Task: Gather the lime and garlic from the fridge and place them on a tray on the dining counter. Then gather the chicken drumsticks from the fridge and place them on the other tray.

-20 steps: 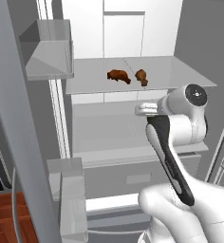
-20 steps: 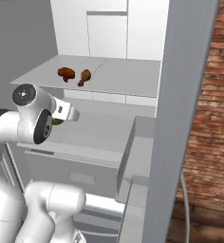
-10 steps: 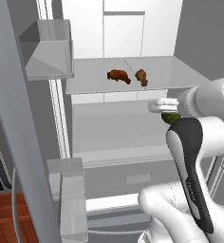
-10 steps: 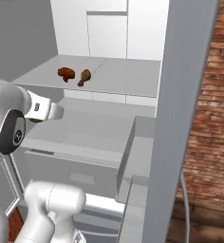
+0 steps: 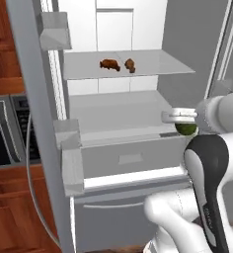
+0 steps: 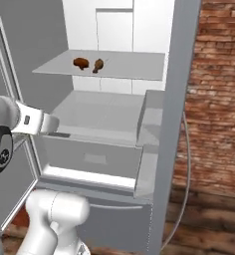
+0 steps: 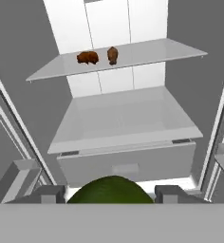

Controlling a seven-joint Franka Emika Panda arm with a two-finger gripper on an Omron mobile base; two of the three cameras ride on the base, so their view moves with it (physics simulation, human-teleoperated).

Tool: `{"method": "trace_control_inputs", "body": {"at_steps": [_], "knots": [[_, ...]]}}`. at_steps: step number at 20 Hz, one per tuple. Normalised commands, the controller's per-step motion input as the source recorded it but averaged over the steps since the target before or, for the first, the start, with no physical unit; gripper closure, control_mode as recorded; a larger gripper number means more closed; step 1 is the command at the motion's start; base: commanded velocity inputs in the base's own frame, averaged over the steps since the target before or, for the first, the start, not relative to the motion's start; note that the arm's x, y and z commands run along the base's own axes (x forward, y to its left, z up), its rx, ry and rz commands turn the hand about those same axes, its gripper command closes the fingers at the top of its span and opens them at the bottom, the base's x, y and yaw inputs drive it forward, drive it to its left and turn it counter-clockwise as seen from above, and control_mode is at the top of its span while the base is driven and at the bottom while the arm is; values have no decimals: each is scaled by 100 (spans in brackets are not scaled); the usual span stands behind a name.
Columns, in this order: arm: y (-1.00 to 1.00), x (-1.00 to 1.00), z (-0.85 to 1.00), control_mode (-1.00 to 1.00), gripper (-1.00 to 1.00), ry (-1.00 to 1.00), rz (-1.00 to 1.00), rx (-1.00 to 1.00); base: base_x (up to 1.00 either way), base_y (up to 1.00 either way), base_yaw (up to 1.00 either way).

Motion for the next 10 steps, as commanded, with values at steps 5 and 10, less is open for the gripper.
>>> {"method": "trace_control_inputs", "body": {"at_steps": [5, 10], "knots": [[0, 0, 0, 100, 100, 0, 0, 0, -71, 3, -67], [0, 0, 0, 100, 100, 0, 0, 0, 0, 0, -100]]}}
